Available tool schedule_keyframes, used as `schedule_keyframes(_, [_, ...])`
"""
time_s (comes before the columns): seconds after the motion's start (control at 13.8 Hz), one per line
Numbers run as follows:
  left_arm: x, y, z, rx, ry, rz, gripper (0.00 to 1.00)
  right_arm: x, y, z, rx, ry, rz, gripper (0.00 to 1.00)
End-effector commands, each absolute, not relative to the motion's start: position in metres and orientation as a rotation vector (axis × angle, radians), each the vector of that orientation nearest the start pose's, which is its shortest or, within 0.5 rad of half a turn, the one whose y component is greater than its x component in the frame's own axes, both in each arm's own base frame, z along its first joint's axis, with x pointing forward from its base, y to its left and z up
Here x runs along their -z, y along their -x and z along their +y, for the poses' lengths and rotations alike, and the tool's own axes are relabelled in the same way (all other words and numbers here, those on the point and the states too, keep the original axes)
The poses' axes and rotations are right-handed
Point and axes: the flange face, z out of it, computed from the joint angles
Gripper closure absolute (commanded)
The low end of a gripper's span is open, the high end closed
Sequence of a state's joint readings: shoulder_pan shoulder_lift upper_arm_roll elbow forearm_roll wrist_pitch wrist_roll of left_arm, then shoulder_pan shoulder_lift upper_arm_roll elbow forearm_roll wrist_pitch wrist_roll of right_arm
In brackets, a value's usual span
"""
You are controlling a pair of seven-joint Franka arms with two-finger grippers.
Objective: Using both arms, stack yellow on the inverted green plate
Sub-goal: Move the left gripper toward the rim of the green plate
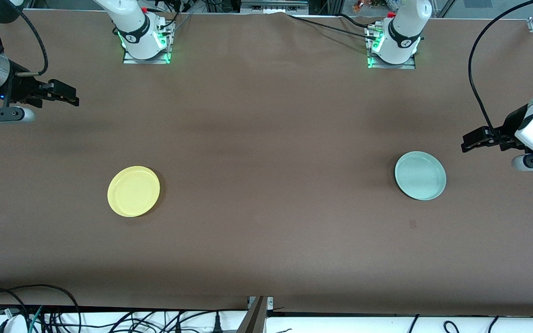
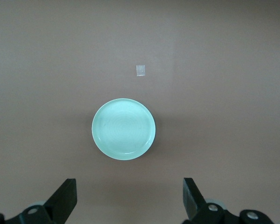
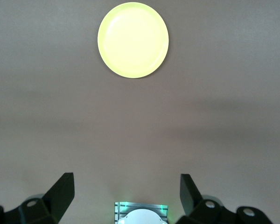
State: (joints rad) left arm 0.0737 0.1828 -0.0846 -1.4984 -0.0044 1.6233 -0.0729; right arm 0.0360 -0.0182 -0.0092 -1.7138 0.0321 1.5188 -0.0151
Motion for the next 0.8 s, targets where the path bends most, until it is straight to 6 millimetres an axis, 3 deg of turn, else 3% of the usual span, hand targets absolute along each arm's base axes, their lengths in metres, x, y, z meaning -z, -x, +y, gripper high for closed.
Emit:
schedule_keyframes(0.0, [-0.5614,-0.6146,-0.0007,-0.096,3.142,-0.097,0.00,-0.5680,-0.5383,0.0176,-0.266,3.112,-0.085,0.00])
schedule_keyframes(0.73, [-0.5650,-0.6163,-0.0027,-0.084,3.148,-0.093,0.00,-0.5699,-0.5389,0.0192,-0.261,3.113,-0.090,0.00])
